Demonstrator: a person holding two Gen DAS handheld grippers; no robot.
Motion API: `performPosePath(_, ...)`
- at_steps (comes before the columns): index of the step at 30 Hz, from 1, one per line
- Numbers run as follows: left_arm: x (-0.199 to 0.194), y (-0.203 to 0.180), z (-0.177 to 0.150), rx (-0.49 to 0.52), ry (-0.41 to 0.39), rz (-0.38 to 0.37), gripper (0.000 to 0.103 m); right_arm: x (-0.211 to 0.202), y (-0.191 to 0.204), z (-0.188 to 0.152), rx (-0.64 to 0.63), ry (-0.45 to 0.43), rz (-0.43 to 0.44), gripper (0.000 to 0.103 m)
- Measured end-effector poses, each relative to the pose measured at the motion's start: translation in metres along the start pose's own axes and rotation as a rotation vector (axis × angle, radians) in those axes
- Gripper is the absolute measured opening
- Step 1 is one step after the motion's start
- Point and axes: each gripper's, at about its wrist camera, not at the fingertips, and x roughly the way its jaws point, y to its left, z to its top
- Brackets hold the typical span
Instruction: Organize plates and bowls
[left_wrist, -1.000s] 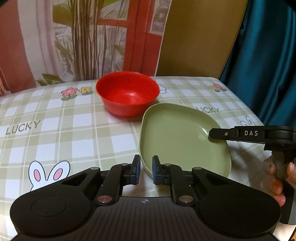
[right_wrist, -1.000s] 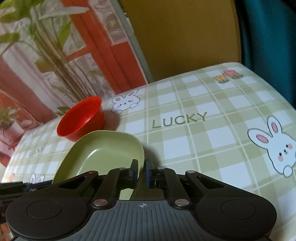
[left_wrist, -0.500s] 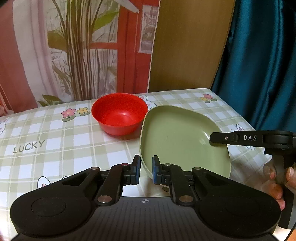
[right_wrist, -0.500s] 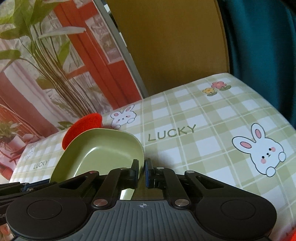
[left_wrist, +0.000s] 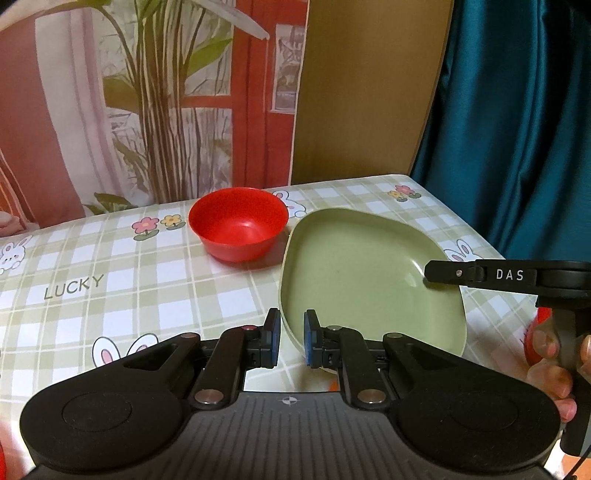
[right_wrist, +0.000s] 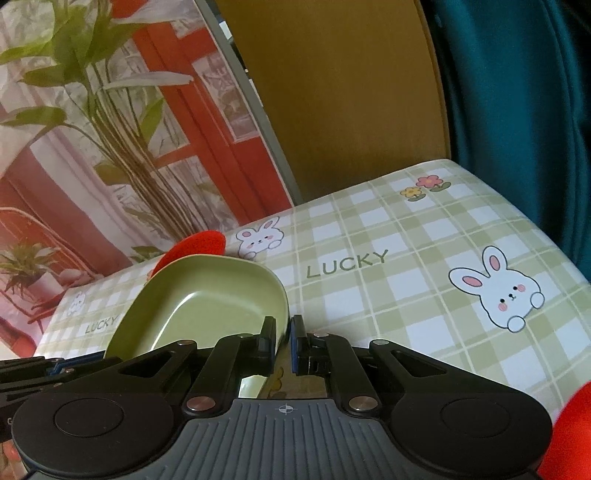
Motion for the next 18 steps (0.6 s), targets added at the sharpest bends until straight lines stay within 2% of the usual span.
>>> performPosePath(18, -0.026, -0.001, -0.023, -0.002, 0.001, -0.010, 0.014, -0.039, 0.013, -0.028, 0.014, 0.005, -0.004, 0.008)
